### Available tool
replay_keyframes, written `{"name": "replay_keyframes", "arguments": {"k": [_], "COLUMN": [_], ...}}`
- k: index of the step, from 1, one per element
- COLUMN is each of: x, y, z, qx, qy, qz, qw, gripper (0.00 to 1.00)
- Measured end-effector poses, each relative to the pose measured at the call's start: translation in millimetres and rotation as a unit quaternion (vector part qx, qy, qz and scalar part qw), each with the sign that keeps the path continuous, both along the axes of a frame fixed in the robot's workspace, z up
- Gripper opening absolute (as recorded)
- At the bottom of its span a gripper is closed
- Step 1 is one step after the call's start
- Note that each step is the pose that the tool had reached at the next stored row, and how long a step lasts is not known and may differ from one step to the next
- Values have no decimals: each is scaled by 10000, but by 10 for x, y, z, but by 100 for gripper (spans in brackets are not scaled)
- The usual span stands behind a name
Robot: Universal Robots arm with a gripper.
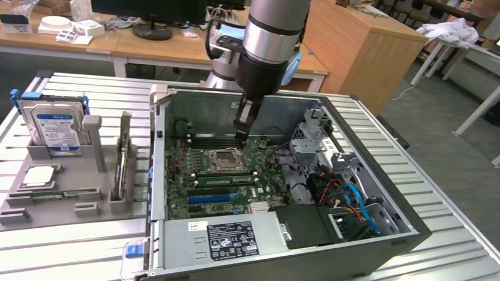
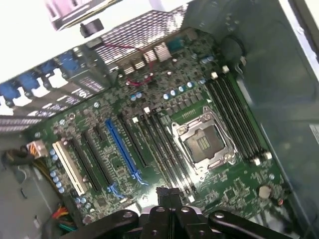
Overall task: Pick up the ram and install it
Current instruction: 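Press down the ram until it locks into place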
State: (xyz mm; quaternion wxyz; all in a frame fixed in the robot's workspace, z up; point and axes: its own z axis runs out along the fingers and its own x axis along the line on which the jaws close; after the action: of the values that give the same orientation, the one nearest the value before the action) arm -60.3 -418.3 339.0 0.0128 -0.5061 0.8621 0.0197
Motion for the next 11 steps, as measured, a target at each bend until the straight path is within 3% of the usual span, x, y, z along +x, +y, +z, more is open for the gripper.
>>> {"name": "replay_keyframes", "arguments": {"k": [6,11], "x": [0,0], "y": [0,0], "z": [-1,-1], "qx": [0,0], "qy": [0,0], "qz": [-545,-999], "qw": [9985,9950], "gripper": [11,11]}}
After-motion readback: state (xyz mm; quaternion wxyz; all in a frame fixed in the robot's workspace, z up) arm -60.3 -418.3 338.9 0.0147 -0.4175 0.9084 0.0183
